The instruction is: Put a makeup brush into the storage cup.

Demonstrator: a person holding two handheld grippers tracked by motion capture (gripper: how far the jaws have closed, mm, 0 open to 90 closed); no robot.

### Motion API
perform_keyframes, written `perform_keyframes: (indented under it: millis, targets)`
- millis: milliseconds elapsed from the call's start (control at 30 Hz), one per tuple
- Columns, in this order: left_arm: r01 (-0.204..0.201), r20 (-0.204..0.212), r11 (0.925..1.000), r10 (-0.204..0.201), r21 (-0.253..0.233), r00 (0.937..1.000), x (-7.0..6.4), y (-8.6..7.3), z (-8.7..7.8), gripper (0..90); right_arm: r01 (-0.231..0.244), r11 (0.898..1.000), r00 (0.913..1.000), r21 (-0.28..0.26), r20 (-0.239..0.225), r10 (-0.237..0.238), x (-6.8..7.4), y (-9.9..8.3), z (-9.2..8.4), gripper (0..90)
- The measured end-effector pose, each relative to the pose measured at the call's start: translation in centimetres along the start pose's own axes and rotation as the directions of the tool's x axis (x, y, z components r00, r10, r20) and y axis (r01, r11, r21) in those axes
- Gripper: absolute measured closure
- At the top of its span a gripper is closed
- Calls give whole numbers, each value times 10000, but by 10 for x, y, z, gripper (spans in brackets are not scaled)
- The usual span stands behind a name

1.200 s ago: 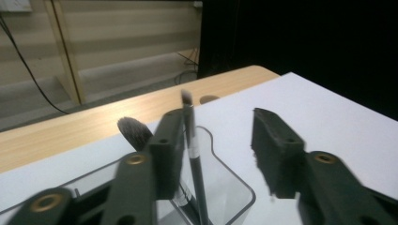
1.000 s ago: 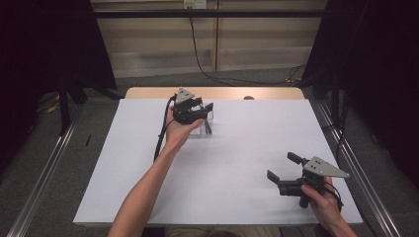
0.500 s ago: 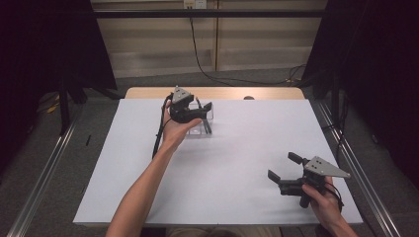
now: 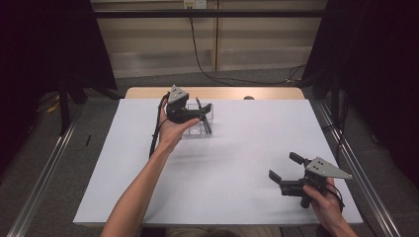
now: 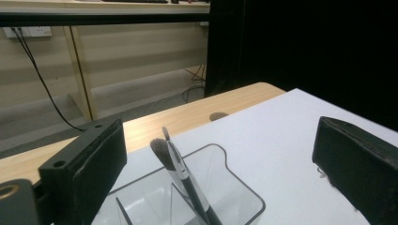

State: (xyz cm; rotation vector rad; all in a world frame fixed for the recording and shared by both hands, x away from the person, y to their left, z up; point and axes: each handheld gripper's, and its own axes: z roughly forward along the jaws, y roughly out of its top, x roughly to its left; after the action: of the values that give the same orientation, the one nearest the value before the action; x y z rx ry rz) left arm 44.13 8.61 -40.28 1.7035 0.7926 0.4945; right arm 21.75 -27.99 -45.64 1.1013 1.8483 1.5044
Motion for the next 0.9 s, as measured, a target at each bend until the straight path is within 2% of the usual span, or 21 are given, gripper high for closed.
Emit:
perform_keyframes:
  millis: [300,400,467,667,767,900]
  targets:
    - [-202,-159,9998,202,20,9997,1,1,-17,21,29,10000,10000,9,43,-29,0,0,0,0]
    - [16,-109,10000,-16,0,9999,2,0,-22,21,35,10000,10000,-22,34,-35,1,1,0,0]
    - [1,-188,10000,-1,22,9998,2,-2,-25,21,62,10000,10000,-30,67,-62,1,1,0,0]
    - [283,-161,9995,-282,107,9995,6,-6,-37,22,41,10000,10000,-30,59,-41,2,1,1,0]
    - [163,-216,9998,-160,140,9996,6,-8,-42,22,62,10000,10000,-28,64,-62,2,1,0,0]
    - [273,-263,9996,-271,41,9993,7,-10,-50,22,48,10000,10000,-3,82,-48,2,1,1,0]
